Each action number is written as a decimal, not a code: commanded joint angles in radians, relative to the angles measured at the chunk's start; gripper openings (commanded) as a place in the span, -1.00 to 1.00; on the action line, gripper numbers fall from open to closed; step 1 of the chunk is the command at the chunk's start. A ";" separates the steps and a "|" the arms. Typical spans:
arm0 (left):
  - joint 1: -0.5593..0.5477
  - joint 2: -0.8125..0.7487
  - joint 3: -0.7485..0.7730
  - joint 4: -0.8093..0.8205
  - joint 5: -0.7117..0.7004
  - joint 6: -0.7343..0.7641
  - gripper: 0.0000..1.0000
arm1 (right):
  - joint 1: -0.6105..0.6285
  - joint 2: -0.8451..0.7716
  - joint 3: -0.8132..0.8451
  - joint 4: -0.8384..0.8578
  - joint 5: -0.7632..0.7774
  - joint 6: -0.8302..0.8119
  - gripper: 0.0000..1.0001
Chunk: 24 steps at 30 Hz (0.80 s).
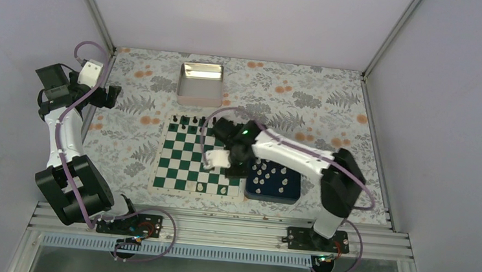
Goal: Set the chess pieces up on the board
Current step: Place the chess piece on the chessboard, then pick up the chess piece from the storage box.
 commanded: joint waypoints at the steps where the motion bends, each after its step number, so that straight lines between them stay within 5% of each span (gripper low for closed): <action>1: -0.005 -0.005 -0.010 0.013 0.015 0.010 1.00 | -0.167 -0.161 -0.037 -0.064 0.061 0.019 -0.06; 9: -0.014 0.003 -0.011 0.031 0.024 -0.005 1.00 | -0.448 -0.279 -0.175 -0.057 0.082 -0.037 -0.14; 24: -0.025 0.002 -0.005 0.025 0.013 -0.007 1.00 | -0.604 -0.235 -0.374 0.094 0.090 -0.057 -0.10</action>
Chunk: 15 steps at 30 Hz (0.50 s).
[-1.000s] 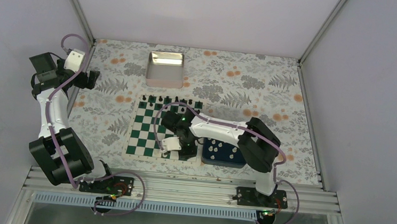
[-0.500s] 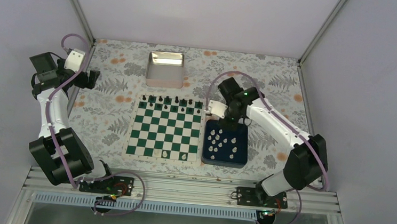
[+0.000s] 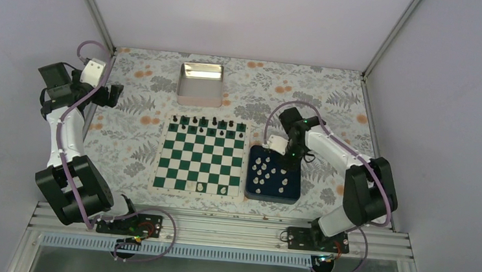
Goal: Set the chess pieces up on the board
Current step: Pick up the chess piece from the storage box.
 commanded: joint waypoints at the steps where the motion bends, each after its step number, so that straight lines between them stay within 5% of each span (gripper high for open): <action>1: -0.002 0.001 -0.005 0.006 0.012 -0.005 1.00 | -0.016 0.025 -0.022 0.062 -0.007 -0.023 -0.10; 15: -0.005 0.002 -0.004 -0.003 0.005 0.006 1.00 | -0.021 0.084 -0.037 0.064 -0.040 -0.016 -0.13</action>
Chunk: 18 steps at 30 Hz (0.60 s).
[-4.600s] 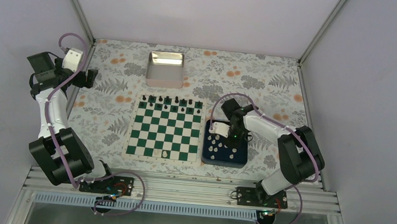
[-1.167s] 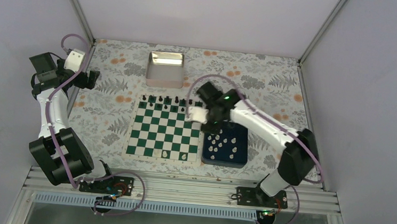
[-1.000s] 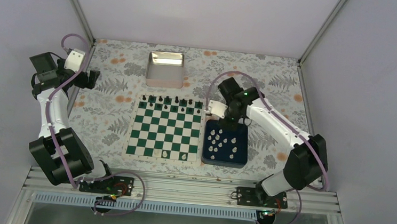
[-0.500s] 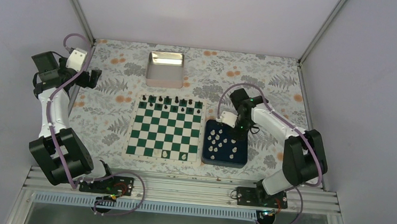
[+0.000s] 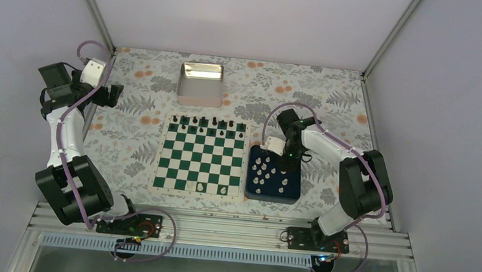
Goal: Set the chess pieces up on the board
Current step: Pick up the chess piece from the storage box.
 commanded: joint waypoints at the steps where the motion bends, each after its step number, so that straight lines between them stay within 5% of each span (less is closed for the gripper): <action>1: -0.004 0.003 -0.005 -0.001 0.008 0.005 1.00 | -0.011 0.018 -0.022 0.002 -0.015 -0.002 -0.14; 8: -0.005 0.006 -0.002 0.006 0.019 -0.001 1.00 | -0.011 0.019 -0.048 0.008 0.000 0.008 -0.14; 18: -0.005 0.002 0.005 0.001 0.016 0.005 1.00 | -0.014 0.015 -0.036 0.002 -0.035 0.002 -0.60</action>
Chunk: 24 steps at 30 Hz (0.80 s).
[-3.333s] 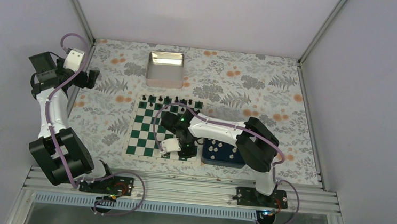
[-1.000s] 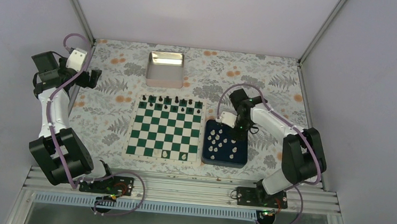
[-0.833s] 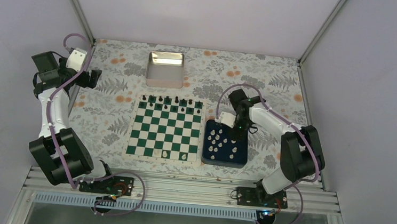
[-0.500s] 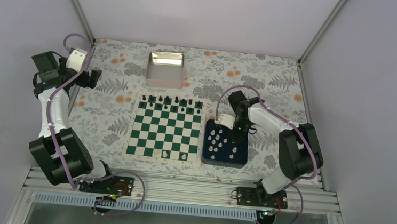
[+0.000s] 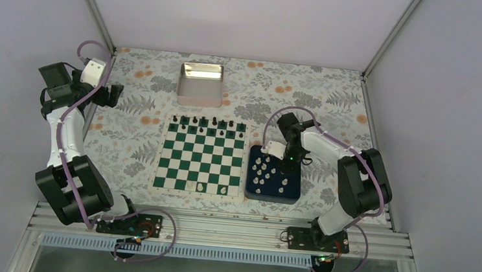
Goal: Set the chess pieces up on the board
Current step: Pick up the chess piece from the storage box.
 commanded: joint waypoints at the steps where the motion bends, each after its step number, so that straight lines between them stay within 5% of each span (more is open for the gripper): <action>1: -0.004 0.002 0.005 -0.001 0.018 0.006 1.00 | -0.009 0.000 0.009 -0.007 -0.020 0.003 -0.67; 14: -0.003 -0.005 0.001 -0.001 0.025 0.002 1.00 | 0.041 -0.085 0.189 -0.169 0.010 0.032 -0.87; 24: -0.019 -0.013 0.003 0.003 0.027 -0.011 1.00 | 0.440 0.034 0.472 -0.231 0.018 0.112 -0.86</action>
